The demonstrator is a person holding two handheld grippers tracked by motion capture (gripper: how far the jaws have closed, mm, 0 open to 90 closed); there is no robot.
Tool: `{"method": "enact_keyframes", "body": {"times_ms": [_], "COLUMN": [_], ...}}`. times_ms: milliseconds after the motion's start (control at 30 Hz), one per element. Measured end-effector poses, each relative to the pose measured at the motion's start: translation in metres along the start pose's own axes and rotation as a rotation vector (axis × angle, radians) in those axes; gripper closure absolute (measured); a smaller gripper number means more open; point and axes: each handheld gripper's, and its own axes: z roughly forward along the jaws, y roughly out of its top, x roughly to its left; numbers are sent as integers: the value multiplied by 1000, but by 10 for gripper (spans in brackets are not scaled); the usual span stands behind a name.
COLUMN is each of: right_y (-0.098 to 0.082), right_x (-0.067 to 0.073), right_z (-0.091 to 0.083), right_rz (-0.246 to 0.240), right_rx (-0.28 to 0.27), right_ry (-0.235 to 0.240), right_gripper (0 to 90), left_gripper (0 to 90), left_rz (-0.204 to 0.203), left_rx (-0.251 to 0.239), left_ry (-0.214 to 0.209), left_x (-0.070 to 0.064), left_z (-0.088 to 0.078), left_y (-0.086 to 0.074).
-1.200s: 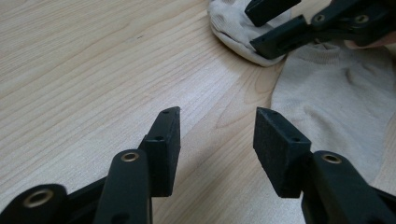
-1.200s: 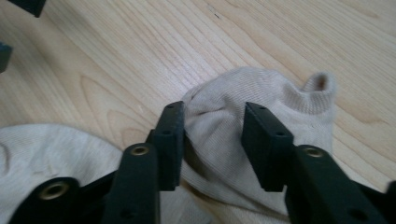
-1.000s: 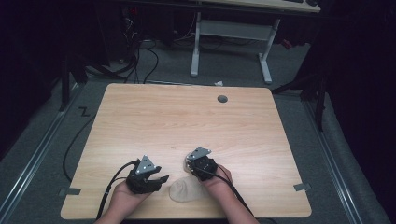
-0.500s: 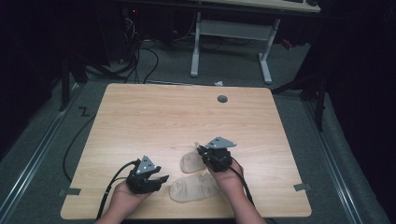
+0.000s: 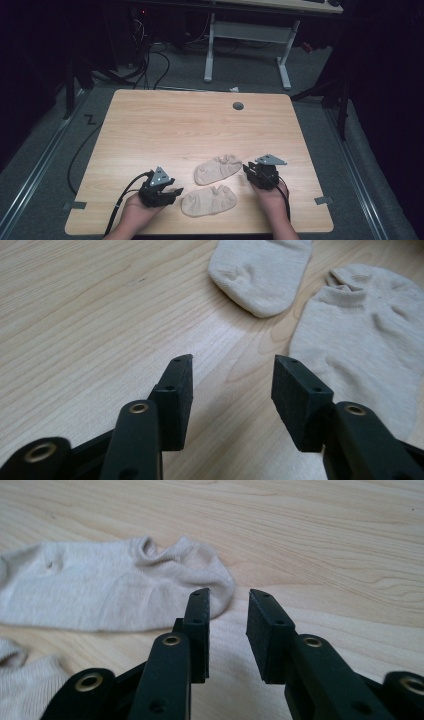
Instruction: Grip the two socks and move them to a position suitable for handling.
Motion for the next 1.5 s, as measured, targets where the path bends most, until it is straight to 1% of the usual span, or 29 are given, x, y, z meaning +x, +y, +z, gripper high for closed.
{"method": "enact_keyframes", "body": {"times_ms": [33, 100, 200, 233, 300, 400, 433, 500, 567, 600, 700, 733, 767, 800, 833, 867, 933, 1000, 1033, 1100, 1133, 1200, 1233, 1300, 1333, 1400, 1433, 1467, 1500], "right_y": [-1, -2, 2, 5, 11, 20, 23, 26, 27, 27, 24, 23, 23, 22, 22, 19, 18, 18, 18, 18, 18, 19, 19, 18, 17, 16, 16, 16, 15], "right_x": [1, 3, 2, 2, 2, 3, 3, 3, 4, 4, 4, 5, 5, 9, 9, 15, 17, 21, 23, 23, 23, 24, 24, 26, 26, 27, 28, 30, 31], "right_z": [-1, 0, 4, 6, 11, 22, 27, 34, 40, 42, 45, 45, 45, 43, 43, 42, 42, 41, 42, 43, 44, 45, 46, 48, 48, 47, 47, 46, 45], "right_rz": [-19, -32, -35, -34, -48, -46, -46, -44, -53, -62, -68, -65, -65, -75, -75, -85, -90, -86, -76, -70, -61, -54, -66, -72, -75, -72, -84, -96, -106], "right_rx": [0, 5, 9, 13, 15, 25, 32, 47, 71, 77, 99, 99, 99, 103, 103, 105, 105, 93, 89, 76, 70, 68, 70, 85, 75, 79, 79, 80, 77], "right_ry": [-6, -1, 13, 15, 20, 24, 27, 26, 21, 16, 14, 21, 21, 28, 28, 48, 56, 68, 69, 66, 73, 90, 87, 91, 94, 106, 113, 112, 107], "right_gripper": [729, 761, 800, 813, 814, 812, 810, 798, 792, 792, 793, 793, 793, 792, 792, 783, 765, 716, 692, 651, 643, 633, 633, 663, 696, 794, 831, 841, 846], "left_gripper": [486, 470, 461, 459, 459, 472, 483, 562, 629, 663, 731, 771, 771, 813, 813, 831, 829, 803, 767, 686, 645, 602, 595, 607, 627, 750, 817, 859, 865], "left_rz": [-8, -34, -16, -18, -42, -71, -74, -65, -74, -60, -30, -25, -17, -10, -4, -3, -12, -31, -42, -62, -64, -50, -42, -38, -43, -62, -73, -75, -69], "left_rx": [-5, -21, -26, -28, -42, -32, -26, -8, -3, 7, 32, 35, 34, 32, 32, 30, 26, 14, 6, -9, -10, -2, 3, 22, 18, 14, 12, 11, 13], "left_ry": [-5, -19, -16, -18, -20, -8, -6, 15, 20, 26, 43, 50, 56, 71, 92, 106, 128, 147, 147, 127, 129, 132, 134, 137, 121, 91, 80, 83, 86], "left_x": [0, 0, -5, -5, -5, -1, 0, 1, 2, 2, 0, -1, -1, 0, 2, 5, 12, 18, 21, 24, 23, 21, 19, 17, 17, 18, 19, 19, 20], "left_z": [2, 8, 18, 21, 27, 43, 47, 55, 59, 60, 63, 64, 64, 64, 63, 61, 57, 52, 49, 45, 45, 47, 48, 52, 52, 52, 51, 51, 51], "left_y": [2, 9, 21, 26, 35, 44, 46, 47, 46, 45, 43, 42, 41, 41, 41, 39, 37, 35, 34, 33, 33, 32, 32, 30, 29, 29, 29, 30, 30]}}
